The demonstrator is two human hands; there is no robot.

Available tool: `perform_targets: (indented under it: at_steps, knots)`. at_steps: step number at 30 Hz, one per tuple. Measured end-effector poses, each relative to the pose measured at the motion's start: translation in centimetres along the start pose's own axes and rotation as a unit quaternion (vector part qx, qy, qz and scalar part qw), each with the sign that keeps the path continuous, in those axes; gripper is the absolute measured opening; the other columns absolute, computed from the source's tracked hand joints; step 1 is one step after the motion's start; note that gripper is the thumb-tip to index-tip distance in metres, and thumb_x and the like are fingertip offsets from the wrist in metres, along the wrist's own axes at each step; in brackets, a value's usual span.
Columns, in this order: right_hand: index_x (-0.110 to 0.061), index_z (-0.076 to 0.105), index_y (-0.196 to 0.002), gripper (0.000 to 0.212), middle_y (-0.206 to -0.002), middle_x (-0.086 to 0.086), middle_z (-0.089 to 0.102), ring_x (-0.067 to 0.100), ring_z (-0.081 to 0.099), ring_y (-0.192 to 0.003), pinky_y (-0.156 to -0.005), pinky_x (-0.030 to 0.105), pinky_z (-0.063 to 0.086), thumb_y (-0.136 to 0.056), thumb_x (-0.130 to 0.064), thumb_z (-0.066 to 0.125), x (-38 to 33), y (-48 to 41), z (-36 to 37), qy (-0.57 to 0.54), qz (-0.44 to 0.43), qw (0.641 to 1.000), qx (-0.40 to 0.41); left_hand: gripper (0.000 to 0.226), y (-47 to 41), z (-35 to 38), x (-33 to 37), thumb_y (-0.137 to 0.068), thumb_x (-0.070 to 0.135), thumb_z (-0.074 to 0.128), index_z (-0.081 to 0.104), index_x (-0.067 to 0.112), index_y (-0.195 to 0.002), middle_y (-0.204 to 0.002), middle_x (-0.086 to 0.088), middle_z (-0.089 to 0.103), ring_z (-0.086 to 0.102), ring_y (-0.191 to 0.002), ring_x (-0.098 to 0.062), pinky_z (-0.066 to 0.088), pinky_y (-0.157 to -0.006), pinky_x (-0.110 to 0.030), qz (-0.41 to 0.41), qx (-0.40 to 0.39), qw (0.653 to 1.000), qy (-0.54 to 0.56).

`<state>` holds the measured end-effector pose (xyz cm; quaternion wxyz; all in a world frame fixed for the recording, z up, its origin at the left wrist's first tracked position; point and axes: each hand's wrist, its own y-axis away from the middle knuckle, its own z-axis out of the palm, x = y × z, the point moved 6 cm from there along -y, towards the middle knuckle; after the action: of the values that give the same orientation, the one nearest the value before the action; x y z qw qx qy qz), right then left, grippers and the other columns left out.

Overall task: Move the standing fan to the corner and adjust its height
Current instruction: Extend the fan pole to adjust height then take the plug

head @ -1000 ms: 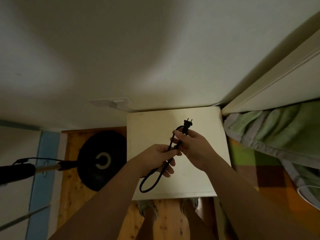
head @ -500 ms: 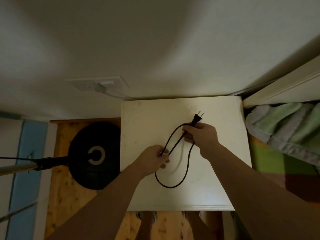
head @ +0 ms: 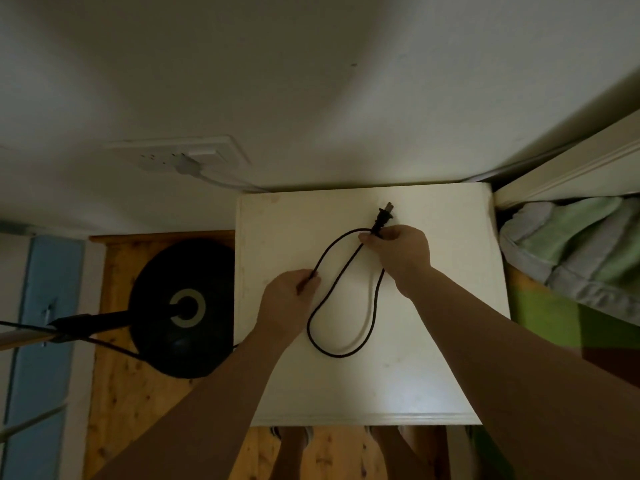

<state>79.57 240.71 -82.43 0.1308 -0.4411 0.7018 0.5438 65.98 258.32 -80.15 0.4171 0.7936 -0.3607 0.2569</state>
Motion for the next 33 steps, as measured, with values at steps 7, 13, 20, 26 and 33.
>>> perform_targets:
  at_steps: [7, 13, 20, 26, 33]
  knots:
    - [-0.016, 0.065, -0.113, 0.037, -0.103, -0.001, 0.064, 0.017, 0.062, -0.094, -0.086, 0.033, 0.053, -0.082, -0.033, 0.077, 1.1, 1.1, -1.3, 0.034, -0.033, 0.999, 0.023, 0.029, 0.5, -0.3, 0.0, -0.099, 0.016, 0.06, 0.066, 0.005, -0.125, -0.095, -0.011, 0.062, 0.054, -0.089, -0.014, 0.043, -0.085, -0.018, 0.045, 0.036, 0.995, -0.075]
    - [-0.017, 0.07, -0.1, 0.017, -0.09, -0.007, 0.067, 0.011, 0.063, -0.086, -0.078, 0.025, 0.048, -0.087, -0.028, 0.072, 2.2, 1.7, -2.0, 0.023, -0.042, 0.998, 0.044, 0.027, 1.1, -0.7, -0.3, -0.097, 0.011, 0.062, 0.067, 0.005, -0.122, -0.095, -0.006, 0.062, 0.058, -0.088, -0.013, 0.04, -0.079, -0.001, 0.037, 0.081, 0.995, -0.051]
    - [-0.022, 0.069, -0.082, 0.005, -0.076, -0.013, 0.064, 0.007, 0.058, -0.073, -0.065, 0.023, 0.042, -0.086, -0.025, 0.071, 3.3, 1.7, -2.1, 0.089, -0.032, 0.995, 0.038, 0.021, 1.2, 0.0, -1.6, -0.094, 0.009, 0.067, 0.073, 0.003, -0.113, -0.106, -0.014, 0.069, 0.062, -0.099, -0.019, 0.041, -0.089, -0.018, -0.004, 0.082, 0.995, -0.054]
    - [-0.018, 0.071, -0.084, 0.008, -0.076, -0.01, 0.064, 0.009, 0.059, -0.073, -0.067, 0.026, 0.044, -0.085, -0.026, 0.073, 3.5, 1.6, -2.2, 0.094, -0.027, 0.994, 0.04, 0.02, 1.1, 0.5, -2.0, -0.093, 0.011, 0.069, 0.073, 0.005, -0.111, -0.111, -0.011, 0.071, 0.065, -0.103, -0.021, 0.046, -0.094, -0.025, -0.031, 0.078, 0.996, -0.028]
    - [-0.02, 0.07, -0.088, 0.012, -0.079, -0.012, 0.065, 0.003, 0.058, -0.073, -0.064, 0.02, 0.042, -0.088, -0.032, 0.069, 4.1, 2.6, -2.6, 0.084, -0.053, 0.995, 0.032, 0.023, 1.3, 0.3, -2.3, -0.093, 0.013, 0.068, 0.072, 0.005, -0.115, -0.114, -0.011, 0.071, 0.064, -0.105, -0.019, 0.045, -0.096, -0.024, -0.053, 0.062, 0.997, -0.009]
